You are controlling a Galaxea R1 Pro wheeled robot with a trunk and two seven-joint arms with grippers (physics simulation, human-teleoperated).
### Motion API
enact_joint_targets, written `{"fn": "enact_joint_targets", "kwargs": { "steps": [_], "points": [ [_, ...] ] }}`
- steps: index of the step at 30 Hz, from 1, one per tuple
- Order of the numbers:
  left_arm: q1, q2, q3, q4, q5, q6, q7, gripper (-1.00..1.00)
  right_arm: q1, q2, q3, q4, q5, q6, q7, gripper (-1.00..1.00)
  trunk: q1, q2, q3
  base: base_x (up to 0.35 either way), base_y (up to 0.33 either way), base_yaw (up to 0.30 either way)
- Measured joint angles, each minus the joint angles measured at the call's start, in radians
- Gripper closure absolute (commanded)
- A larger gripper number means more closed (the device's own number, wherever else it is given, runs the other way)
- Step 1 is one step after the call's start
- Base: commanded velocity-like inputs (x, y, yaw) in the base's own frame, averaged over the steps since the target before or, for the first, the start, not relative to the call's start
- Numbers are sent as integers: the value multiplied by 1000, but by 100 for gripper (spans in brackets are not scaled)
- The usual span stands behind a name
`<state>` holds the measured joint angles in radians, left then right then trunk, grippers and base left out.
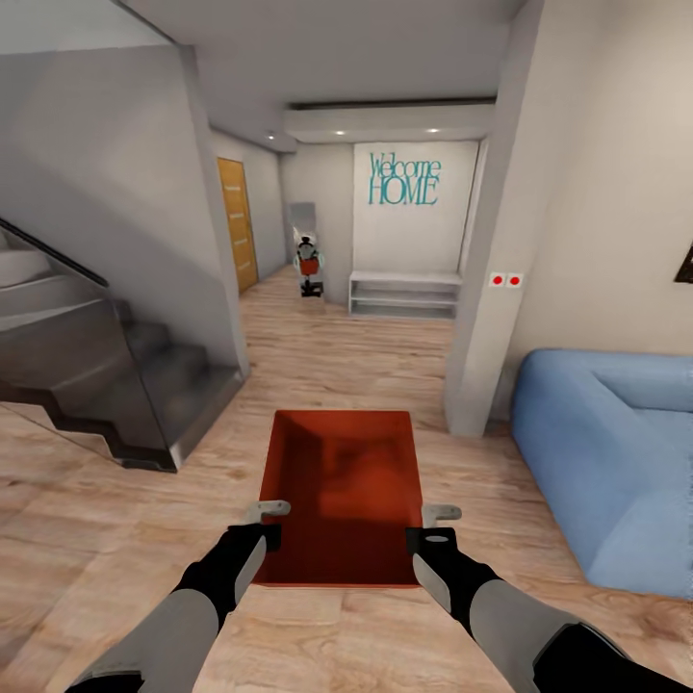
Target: Move the two storage containers from the living room to the garage. In the garage, place one container on the floor and stack the other container on top of it (either order is fine).
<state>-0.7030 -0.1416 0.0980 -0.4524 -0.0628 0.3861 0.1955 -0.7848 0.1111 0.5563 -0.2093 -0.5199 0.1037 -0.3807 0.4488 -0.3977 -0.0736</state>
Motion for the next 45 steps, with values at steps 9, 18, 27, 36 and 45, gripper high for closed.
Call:
{"fn": "enact_joint_targets", "kwargs": {
  "steps": [9, 18, 27, 36, 45],
  "points": [
    [0, 0, 0, -1, 0, 0, 0, 100, 0, 0, 0, 0, 0, 0, 0, 100, 0, 0, 0, 322, 95, -117],
    [0, 0, 2, 0, 0, 0, -1, 100, 0, 0, -1, -2, 2, 1, -1, 100, 0, 0, 0, 322, 75, -1],
    [0, 0, 5, -2, -7, 1, -4, 100, 0, 0, -2, -2, 2, 1, 0, 100, 0, 0, 0, 322, 74, 120],
    [0, 0, 6, -10, -11, 2, -5, 100, 0, 0, -4, -4, 2, -5, 0, 100, 0, 0, 0, 322, 73, 91],
    [0, 0, 6, -9, -10, 1, -6, 100, 0, 0, -4, -4, 2, -6, 0, 100, 0, 0, 0, 323, 10, 1]
  ]
}}
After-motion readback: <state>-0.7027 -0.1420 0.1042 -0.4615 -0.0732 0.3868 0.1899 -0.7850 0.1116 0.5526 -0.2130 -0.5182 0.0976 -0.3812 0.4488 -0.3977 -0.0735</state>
